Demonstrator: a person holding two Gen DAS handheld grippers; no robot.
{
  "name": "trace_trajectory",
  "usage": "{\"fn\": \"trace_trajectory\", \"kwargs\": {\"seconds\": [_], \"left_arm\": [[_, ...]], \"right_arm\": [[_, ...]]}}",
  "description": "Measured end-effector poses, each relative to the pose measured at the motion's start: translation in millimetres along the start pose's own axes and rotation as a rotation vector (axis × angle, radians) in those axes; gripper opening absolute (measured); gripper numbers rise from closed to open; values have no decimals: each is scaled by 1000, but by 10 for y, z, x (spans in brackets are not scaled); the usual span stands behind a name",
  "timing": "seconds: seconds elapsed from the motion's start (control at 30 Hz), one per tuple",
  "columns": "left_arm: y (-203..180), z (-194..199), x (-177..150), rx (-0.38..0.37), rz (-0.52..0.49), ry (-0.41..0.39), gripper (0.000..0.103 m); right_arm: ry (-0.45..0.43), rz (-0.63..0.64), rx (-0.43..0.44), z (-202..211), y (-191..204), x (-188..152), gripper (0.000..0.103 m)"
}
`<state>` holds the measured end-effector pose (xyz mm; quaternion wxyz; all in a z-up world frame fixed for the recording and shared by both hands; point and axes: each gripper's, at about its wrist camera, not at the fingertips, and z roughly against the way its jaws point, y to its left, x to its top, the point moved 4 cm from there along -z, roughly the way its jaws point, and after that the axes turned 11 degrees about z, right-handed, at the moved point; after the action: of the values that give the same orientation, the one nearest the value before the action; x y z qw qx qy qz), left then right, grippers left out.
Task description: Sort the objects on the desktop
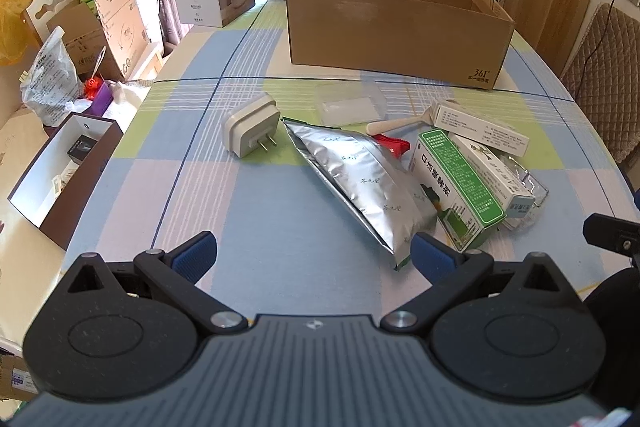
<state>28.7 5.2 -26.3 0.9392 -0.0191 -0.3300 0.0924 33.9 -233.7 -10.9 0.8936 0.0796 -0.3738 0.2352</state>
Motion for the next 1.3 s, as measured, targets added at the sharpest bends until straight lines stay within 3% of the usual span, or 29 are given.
{"fn": "trace_trajectory", "kwargs": {"seconds": [0.4,0.53,0.67,0.9,1.0,1.07,1.2,1.3], "left_arm": [[-153,-234,137,-28,-10,22,99],[-143,-397,151,-33,12,46,95],[-108,-512,146,-36,25,58,94],[-94,-695,154,-57,39,85,90],[-123,-755,165,-86,57,94,89],[-172,-801,171,-102,55,100,89],[-249,-941,155,-122,66,129,87],[-301,-1041,133,-136,74,155,79]], "right_arm": [[10,79,41,-322,234,-173,100],[25,65,78,-534,252,-202,77],[32,69,121,-719,302,-199,65],[30,97,142,-982,394,-131,55],[29,93,151,-1061,367,-122,44],[28,83,158,-1089,335,-126,29],[18,92,142,-1047,319,-154,27],[22,107,134,-1019,341,-170,27]]}}
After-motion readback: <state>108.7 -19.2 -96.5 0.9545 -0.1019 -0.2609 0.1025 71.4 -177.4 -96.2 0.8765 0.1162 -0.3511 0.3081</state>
